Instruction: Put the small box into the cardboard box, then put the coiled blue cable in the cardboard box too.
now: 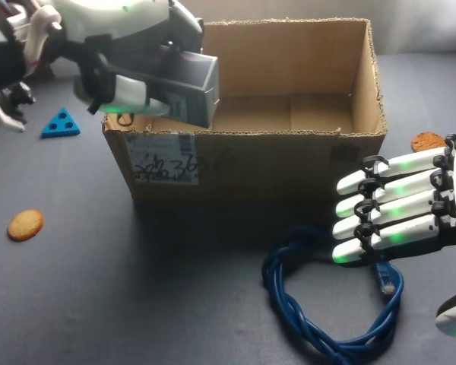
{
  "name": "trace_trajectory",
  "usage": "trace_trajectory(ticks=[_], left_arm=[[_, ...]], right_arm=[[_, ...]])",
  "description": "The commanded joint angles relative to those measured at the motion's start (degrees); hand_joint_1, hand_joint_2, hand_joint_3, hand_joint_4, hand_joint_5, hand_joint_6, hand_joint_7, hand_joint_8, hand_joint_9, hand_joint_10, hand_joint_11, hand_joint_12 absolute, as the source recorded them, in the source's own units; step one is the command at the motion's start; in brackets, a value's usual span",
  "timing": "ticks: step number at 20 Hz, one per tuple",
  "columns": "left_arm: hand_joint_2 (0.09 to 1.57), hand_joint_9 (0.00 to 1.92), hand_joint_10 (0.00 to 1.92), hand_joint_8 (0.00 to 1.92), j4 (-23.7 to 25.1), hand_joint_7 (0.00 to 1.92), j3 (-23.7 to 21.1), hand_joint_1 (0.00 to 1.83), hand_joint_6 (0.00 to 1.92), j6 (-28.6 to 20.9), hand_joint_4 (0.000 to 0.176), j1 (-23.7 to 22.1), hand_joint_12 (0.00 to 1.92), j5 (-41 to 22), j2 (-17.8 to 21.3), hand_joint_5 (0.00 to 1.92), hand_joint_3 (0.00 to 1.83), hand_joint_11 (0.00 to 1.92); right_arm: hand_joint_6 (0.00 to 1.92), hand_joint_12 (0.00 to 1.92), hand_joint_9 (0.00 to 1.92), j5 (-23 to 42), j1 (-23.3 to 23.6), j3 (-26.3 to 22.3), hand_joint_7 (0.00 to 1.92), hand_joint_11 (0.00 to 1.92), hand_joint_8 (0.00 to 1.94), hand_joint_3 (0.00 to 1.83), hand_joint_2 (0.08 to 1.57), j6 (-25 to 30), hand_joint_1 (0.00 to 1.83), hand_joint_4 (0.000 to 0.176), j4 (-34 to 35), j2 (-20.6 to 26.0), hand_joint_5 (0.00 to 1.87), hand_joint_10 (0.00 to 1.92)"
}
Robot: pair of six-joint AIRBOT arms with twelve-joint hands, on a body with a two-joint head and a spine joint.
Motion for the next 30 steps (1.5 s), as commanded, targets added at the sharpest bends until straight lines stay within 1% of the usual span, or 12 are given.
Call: trace_trajectory(ticks=[1, 4, 7, 12, 13, 17, 20, 24, 27, 28, 29, 30], left_arm=[[1.22, 0.61, 1.60, 1.43, 0.66, 0.78, 0.68, 1.34, 1.03, 0.39, 0.000, -1.10, 1.58, -3.82, 0.20, 0.84, 0.00, 0.28], [1.21, 0.65, 1.55, 1.39, 0.52, 0.80, 2.68, 1.34, 1.03, 1.09, 0.000, -0.58, 1.51, -3.01, -1.48, 0.84, 0.00, 0.33], [1.23, 0.58, 1.62, 1.47, -0.51, 0.75, 4.22, 1.33, 1.09, 1.25, 0.000, 1.20, 1.59, -3.44, -3.49, 0.82, 0.00, 0.25], [1.21, 0.64, 1.56, 1.40, -1.07, 0.79, 4.84, 1.34, 1.07, 2.80, 0.000, 1.27, 1.56, -5.43, -5.69, 0.83, 0.00, 0.32], [1.22, 0.62, 1.59, 1.44, -1.07, 0.75, 5.34, 1.34, 1.06, 2.83, 0.000, 0.87, 1.57, -5.61, -6.22, 0.83, 0.00, 0.31], [1.22, 0.63, 1.59, 1.44, -0.83, 0.78, 6.69, 1.34, 1.05, 3.10, 0.000, -0.34, 1.57, -5.16, -7.11, 0.82, 0.00, 0.30], [1.22, 0.61, 1.59, 1.44, -0.78, 0.78, 6.92, 1.34, 1.04, 3.29, 0.000, -0.58, 1.59, -5.04, -7.23, 0.83, 0.00, 0.30], [1.21, 0.65, 1.57, 1.37, -0.88, 0.81, 6.85, 1.35, 1.02, 3.51, 0.000, -0.61, 1.54, -5.11, -7.27, 0.84, 0.00, 0.30], [1.21, 0.64, 1.58, 1.39, -0.96, 0.81, 6.79, 1.34, 1.06, 3.65, 0.000, -0.47, 1.54, -5.31, -7.28, 0.82, 0.00, 0.30], [1.20, 0.67, 1.54, 1.27, -0.95, 0.84, 6.79, 1.35, 1.14, 3.69, 0.000, -0.41, 1.50, -5.35, -7.28, 0.80, 0.00, 0.31], [1.21, 0.61, 1.23, 1.30, -0.95, 0.83, 6.78, 1.21, 1.21, 3.74, 0.000, -0.29, 1.47, -5.43, -7.28, 0.79, 0.00, 0.29], [1.23, 0.55, 1.10, 1.37, -0.95, 0.77, 6.78, 1.16, 1.30, 3.83, 0.003, -0.19, 1.46, -5.47, -7.28, 0.74, 0.01, 0.23]], right_arm=[[0.00, 0.21, 0.16, 2.79, 0.61, -0.11, 0.21, 0.00, 0.00, 0.00, 1.29, -0.27, 0.00, 0.000, 3.47, 0.58, 0.24, 0.00], [0.00, 0.21, 0.17, 2.85, 0.67, -0.11, 0.23, 0.00, 0.00, 0.00, 1.30, -0.54, 0.00, 0.000, 3.47, 0.60, 0.26, 0.01], [0.00, 0.15, 0.14, 2.87, 0.67, -0.13, 0.19, 0.00, 0.00, 0.00, 1.29, -0.54, 0.00, 0.000, 3.47, 0.58, 0.22, 0.00], [0.00, 0.21, 0.15, 2.86, 0.67, -0.12, 0.21, 0.00, 0.00, 0.00, 1.31, -0.54, 0.00, 0.000, 3.47, 0.58, 0.25, 0.00], [0.00, 0.15, 0.14, 2.86, 0.67, -0.12, 0.20, 0.00, 0.00, 0.00, 1.30, -0.54, 0.00, 0.000, 3.47, 0.58, 0.23, 0.00], [0.00, 0.22, 0.18, 2.86, 0.67, -0.12, 0.23, 0.00, 0.00, 0.00, 1.30, -0.54, 0.00, 0.000, 3.47, 0.58, 0.26, 0.00], [0.00, 0.18, 0.16, 2.86, 0.66, -0.12, 0.21, 0.00, 0.00, 0.00, 1.30, -0.55, 0.00, 0.000, 3.47, 0.58, 0.24, 0.00], [0.00, 0.25, 0.17, 2.86, 0.66, -0.13, 0.22, 0.00, 0.00, 0.00, 1.30, -0.55, 0.00, 0.000, 3.47, 0.58, 0.25, 0.00], [0.00, 0.18, 0.15, 2.86, 0.66, -0.13, 0.19, 0.00, 0.00, 0.00, 1.29, -0.55, 0.00, 0.000, 3.47, 0.58, 0.21, 0.00], [0.01, 0.22, 0.16, 2.86, 0.66, -0.13, 0.21, 0.00, 0.00, 0.00, 1.30, -0.55, 0.00, 0.000, 3.47, 0.58, 0.23, 0.01], [0.01, 0.24, 0.17, 2.86, 0.66, -0.13, 0.22, 0.00, 0.00, 0.00, 1.30, -0.56, 0.00, 0.000, 3.47, 0.58, 0.25, 0.00], [0.00, 0.28, 0.17, 2.86, 0.66, -0.13, 0.22, 0.00, 0.00, 0.00, 1.30, -0.57, 0.00, 0.000, 3.47, 0.57, 0.25, 0.00]])
